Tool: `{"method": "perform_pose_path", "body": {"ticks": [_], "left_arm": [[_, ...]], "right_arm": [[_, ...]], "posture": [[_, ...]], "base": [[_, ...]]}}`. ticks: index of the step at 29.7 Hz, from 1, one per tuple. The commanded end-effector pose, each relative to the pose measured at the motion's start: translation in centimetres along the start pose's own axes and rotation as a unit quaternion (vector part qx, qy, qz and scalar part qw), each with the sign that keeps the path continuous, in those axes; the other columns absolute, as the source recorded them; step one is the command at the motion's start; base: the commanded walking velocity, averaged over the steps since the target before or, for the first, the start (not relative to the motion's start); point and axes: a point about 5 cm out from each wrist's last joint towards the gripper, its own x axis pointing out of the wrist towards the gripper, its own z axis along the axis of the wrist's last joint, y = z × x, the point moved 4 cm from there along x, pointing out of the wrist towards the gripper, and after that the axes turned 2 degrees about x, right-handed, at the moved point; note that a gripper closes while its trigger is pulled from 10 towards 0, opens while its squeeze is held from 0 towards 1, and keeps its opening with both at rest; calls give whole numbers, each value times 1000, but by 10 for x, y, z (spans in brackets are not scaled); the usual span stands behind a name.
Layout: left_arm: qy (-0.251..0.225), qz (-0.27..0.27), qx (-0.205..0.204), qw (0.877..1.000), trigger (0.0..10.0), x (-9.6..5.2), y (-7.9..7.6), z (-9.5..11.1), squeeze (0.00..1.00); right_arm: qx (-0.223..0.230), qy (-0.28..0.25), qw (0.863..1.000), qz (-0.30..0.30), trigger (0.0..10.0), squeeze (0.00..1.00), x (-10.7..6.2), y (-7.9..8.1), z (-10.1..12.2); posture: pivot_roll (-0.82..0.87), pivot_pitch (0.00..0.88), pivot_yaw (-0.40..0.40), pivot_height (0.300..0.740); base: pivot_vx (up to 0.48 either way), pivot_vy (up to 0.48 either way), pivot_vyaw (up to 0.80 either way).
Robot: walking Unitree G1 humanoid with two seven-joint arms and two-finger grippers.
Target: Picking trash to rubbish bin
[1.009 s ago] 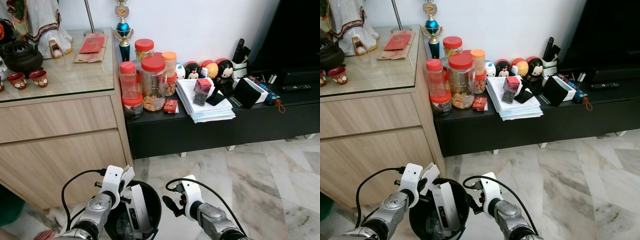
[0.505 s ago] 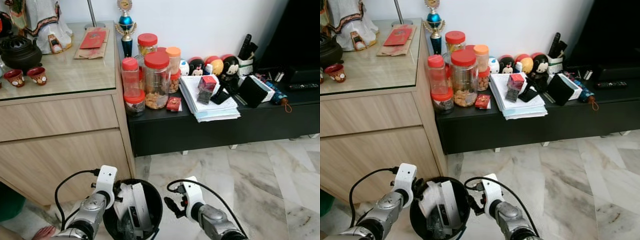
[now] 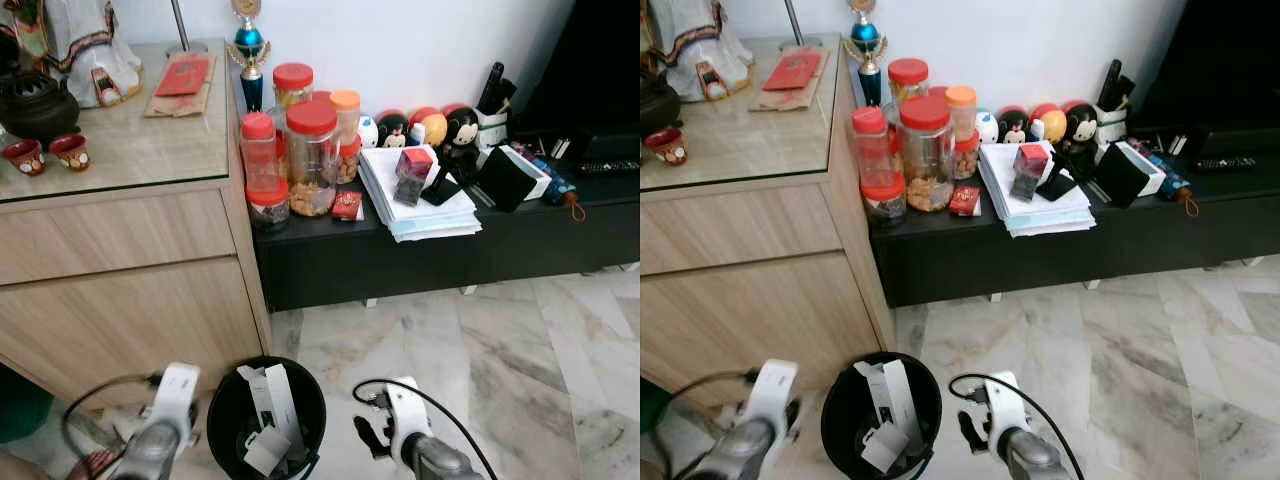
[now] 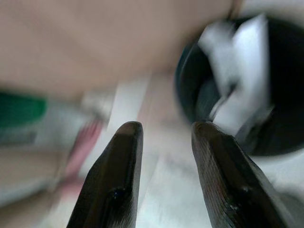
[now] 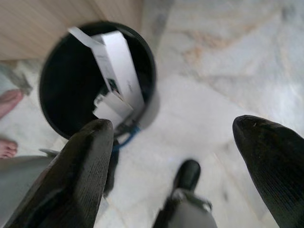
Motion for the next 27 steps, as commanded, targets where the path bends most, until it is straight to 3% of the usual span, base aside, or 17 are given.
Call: {"method": "perform_pose_path", "body": {"ticks": [1, 3, 6, 11, 21, 27], "left_arm": [[60, 18, -6, 998, 10000, -6, 6, -34, 0], [101, 36, -10, 994, 10000, -15, 11, -64, 0], [124, 45, -13, 991, 10000, -23, 12, -85, 0], [131, 49, -12, 990, 10000, -26, 11, -91, 0], [90, 41, -3, 995, 10000, -16, 6, -64, 0], [86, 37, -2, 996, 10000, -15, 4, -61, 0]], "right_arm": [[16, 18, 1000, -9, 10000, 0, -2, -2, -13], [15, 33, 999, -18, 10000, 0, -5, -5, -25], [18, 48, 998, -28, 10000, 0, -9, -9, -39], [16, 58, 998, -33, 10000, 0, -12, -11, -46], [16, 38, 999, -36, 10000, 0, -7, -11, -30], [15, 34, 999, -33, 10000, 0, -5, -8, -26]], "posture": [[143, 94, 3, 740], [138, 93, 6, 740], [140, 95, 5, 740], [143, 87, 2, 740], [140, 70, 2, 740], [140, 77, -1, 740]], "base": [[0, 0, 0], [0, 0, 0], [0, 0, 0], [0, 0, 0], [0, 0, 0], [0, 0, 0]]}}
